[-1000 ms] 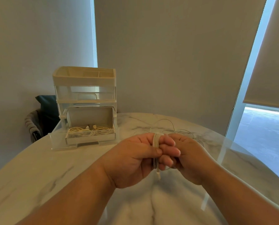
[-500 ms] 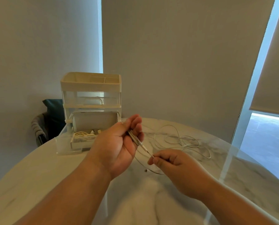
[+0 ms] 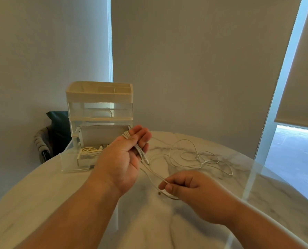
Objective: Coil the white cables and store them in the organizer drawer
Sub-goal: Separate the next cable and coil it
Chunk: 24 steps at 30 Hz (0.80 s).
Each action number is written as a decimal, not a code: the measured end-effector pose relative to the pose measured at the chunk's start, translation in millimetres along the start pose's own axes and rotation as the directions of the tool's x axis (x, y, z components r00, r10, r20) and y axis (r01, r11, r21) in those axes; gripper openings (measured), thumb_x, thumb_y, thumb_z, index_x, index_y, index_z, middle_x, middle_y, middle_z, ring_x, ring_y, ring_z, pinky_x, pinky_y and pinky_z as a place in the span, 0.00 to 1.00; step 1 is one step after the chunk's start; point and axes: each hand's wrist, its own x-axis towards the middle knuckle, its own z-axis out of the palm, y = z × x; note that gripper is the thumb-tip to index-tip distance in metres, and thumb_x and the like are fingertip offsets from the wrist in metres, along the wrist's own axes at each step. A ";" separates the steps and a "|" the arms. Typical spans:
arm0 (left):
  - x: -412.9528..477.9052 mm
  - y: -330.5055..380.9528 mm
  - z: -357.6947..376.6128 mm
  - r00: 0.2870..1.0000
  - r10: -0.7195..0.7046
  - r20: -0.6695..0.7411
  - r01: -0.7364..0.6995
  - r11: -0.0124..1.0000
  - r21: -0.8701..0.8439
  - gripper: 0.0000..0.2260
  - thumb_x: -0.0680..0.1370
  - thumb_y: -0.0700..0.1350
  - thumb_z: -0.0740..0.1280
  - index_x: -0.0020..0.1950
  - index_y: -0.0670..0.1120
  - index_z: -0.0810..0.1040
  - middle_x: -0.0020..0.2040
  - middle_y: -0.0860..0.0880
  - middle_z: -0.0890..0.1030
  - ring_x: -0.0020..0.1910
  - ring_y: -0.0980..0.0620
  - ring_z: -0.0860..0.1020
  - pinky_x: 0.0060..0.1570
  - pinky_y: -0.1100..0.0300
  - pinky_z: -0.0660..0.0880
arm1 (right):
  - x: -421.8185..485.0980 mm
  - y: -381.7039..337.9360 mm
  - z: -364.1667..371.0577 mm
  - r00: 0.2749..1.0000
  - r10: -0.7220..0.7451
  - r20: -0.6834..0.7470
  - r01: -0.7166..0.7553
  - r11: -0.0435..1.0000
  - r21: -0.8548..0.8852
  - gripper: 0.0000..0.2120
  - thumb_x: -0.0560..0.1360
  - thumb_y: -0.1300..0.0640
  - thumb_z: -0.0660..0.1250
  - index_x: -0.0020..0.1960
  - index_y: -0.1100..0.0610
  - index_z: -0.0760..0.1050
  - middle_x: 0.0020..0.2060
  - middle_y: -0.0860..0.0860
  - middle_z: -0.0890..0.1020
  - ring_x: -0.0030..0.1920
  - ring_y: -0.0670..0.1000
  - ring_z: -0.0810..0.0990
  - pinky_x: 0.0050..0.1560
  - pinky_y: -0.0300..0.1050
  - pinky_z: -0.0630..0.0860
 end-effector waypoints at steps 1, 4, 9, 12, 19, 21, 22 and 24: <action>2.9 1.2 -2.7 1.000 0.021 -0.018 -0.021 1.000 0.020 0.10 0.83 0.36 0.58 0.55 0.41 0.79 0.46 0.45 0.86 0.46 0.52 0.86 0.52 0.58 0.76 | -0.1 -1.0 -1.0 0.999 -0.003 -0.037 0.002 1.000 -0.029 0.06 0.78 0.51 0.69 0.50 0.46 0.85 0.45 0.45 0.86 0.48 0.44 0.83 0.55 0.40 0.78; 6.5 -4.2 -5.5 0.997 0.061 -0.039 -0.056 0.989 0.135 0.10 0.83 0.35 0.58 0.56 0.41 0.79 0.47 0.45 0.86 0.48 0.51 0.86 0.51 0.58 0.77 | 0.0 -2.2 -4.6 0.995 -0.001 -0.099 -0.003 0.999 -0.033 0.06 0.77 0.49 0.70 0.47 0.45 0.86 0.46 0.47 0.86 0.50 0.48 0.83 0.59 0.46 0.77; 15.0 -3.3 -12.2 0.981 0.086 -0.173 -0.071 0.993 0.091 0.08 0.82 0.34 0.60 0.55 0.39 0.78 0.53 0.42 0.85 0.51 0.50 0.85 0.56 0.57 0.78 | -3.0 -6.2 -4.1 0.999 0.002 -0.045 -0.006 0.996 -0.092 0.06 0.78 0.47 0.69 0.48 0.42 0.85 0.47 0.46 0.86 0.50 0.45 0.83 0.56 0.40 0.77; 22.8 10.9 -21.6 0.964 0.041 -0.261 -0.047 0.999 -0.015 0.08 0.83 0.35 0.58 0.55 0.38 0.76 0.58 0.40 0.81 0.54 0.49 0.83 0.59 0.56 0.77 | -2.4 -9.3 -0.8 0.998 0.003 -0.062 -0.008 0.997 -0.081 0.06 0.78 0.50 0.68 0.49 0.44 0.85 0.48 0.46 0.86 0.50 0.45 0.82 0.55 0.40 0.76; 29.4 20.7 -41.5 0.932 0.294 -0.210 -0.216 0.920 0.328 0.09 0.83 0.36 0.60 0.55 0.45 0.79 0.56 0.46 0.83 0.57 0.52 0.82 0.65 0.54 0.74 | -4.4 -9.3 1.2 1.000 0.020 -0.015 -0.021 0.997 -0.071 0.05 0.77 0.50 0.70 0.48 0.46 0.86 0.35 0.36 0.83 0.37 0.35 0.79 0.44 0.30 0.73; 22.3 18.5 -44.3 0.911 0.412 -0.025 -0.313 0.730 0.608 0.10 0.82 0.38 0.62 0.56 0.49 0.80 0.54 0.51 0.84 0.55 0.57 0.82 0.61 0.57 0.76 | -4.9 -10.0 -3.5 0.997 0.029 -0.067 -0.034 0.997 -0.075 0.05 0.76 0.47 0.70 0.46 0.42 0.85 0.42 0.39 0.86 0.45 0.38 0.82 0.50 0.34 0.77; 18.9 13.4 -45.1 0.892 0.442 0.096 -0.370 0.591 0.716 0.11 0.82 0.39 0.62 0.57 0.50 0.80 0.53 0.53 0.84 0.55 0.60 0.82 0.59 0.61 0.77 | -5.0 -10.3 -5.9 0.995 0.033 -0.096 -0.041 0.996 -0.085 0.05 0.76 0.47 0.70 0.45 0.41 0.85 0.43 0.39 0.86 0.46 0.38 0.83 0.52 0.35 0.77; 15.3 1.7 -43.9 0.840 0.441 0.315 -0.464 0.285 0.839 0.11 0.82 0.39 0.61 0.60 0.50 0.80 0.52 0.57 0.84 0.54 0.66 0.80 0.55 0.69 0.75 | -5.5 -10.8 -11.7 0.987 0.043 -0.153 -0.059 0.993 -0.104 0.06 0.76 0.47 0.70 0.43 0.40 0.85 0.42 0.38 0.86 0.46 0.38 0.82 0.50 0.33 0.75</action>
